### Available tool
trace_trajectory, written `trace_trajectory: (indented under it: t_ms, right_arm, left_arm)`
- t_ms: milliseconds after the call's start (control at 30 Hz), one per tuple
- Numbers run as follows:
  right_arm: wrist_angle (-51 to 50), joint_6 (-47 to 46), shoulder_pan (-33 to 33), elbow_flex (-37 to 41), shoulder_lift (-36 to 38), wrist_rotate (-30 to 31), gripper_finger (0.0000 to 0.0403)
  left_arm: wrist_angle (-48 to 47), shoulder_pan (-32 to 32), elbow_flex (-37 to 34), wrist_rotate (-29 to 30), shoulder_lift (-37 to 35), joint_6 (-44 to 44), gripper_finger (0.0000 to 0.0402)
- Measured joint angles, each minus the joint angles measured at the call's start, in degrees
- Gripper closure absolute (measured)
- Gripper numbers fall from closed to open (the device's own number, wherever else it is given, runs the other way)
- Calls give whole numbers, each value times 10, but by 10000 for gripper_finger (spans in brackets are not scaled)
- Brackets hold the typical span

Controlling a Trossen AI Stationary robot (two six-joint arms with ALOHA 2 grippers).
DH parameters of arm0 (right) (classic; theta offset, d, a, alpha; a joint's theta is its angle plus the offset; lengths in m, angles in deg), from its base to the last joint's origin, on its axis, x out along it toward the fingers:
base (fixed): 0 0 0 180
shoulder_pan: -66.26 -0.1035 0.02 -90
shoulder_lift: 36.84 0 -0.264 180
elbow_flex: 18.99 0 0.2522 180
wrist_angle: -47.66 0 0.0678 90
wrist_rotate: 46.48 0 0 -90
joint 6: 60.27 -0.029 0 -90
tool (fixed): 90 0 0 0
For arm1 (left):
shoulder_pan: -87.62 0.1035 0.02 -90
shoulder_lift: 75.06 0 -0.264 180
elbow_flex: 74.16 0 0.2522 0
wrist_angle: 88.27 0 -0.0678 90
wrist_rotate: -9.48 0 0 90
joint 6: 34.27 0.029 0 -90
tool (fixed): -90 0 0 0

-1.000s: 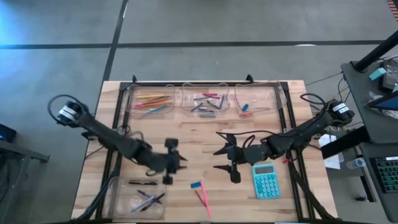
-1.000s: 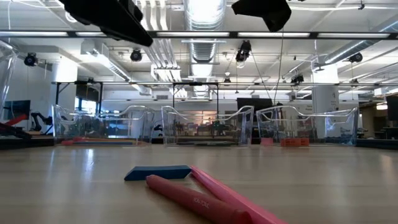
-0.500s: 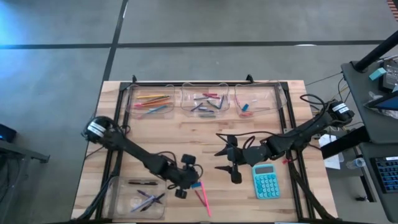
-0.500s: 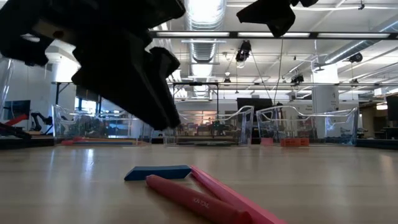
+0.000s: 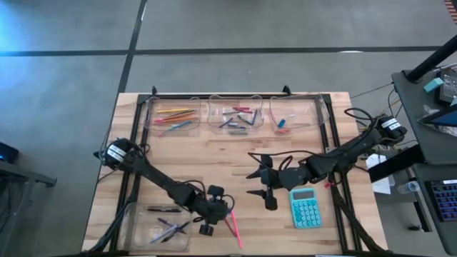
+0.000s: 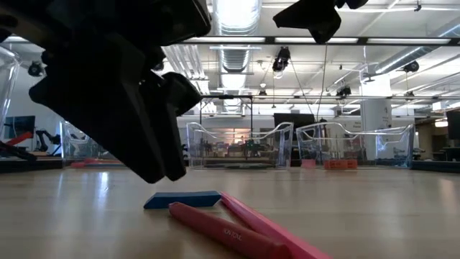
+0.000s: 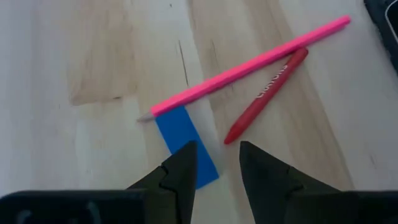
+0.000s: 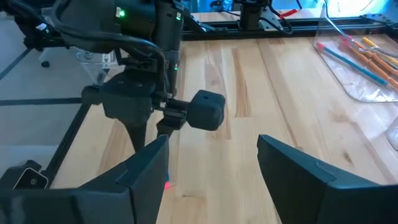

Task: Sort crayons/erasers/pens/pencils in bins
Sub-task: Put the blue eraser into the top right transparent bin

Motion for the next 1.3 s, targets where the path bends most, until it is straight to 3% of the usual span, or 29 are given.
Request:
trace_trajectory:
  t_ms: [767, 1300]
  right_arm:
    - [-1, 0, 0, 4, 0, 0, 170]
    - [2, 0, 0, 6, 0, 0, 170]
  left_arm:
    - [-1, 18, 1, -1, 21, -28, 296]
    - [-9, 20, -3, 11, -7, -25, 296]
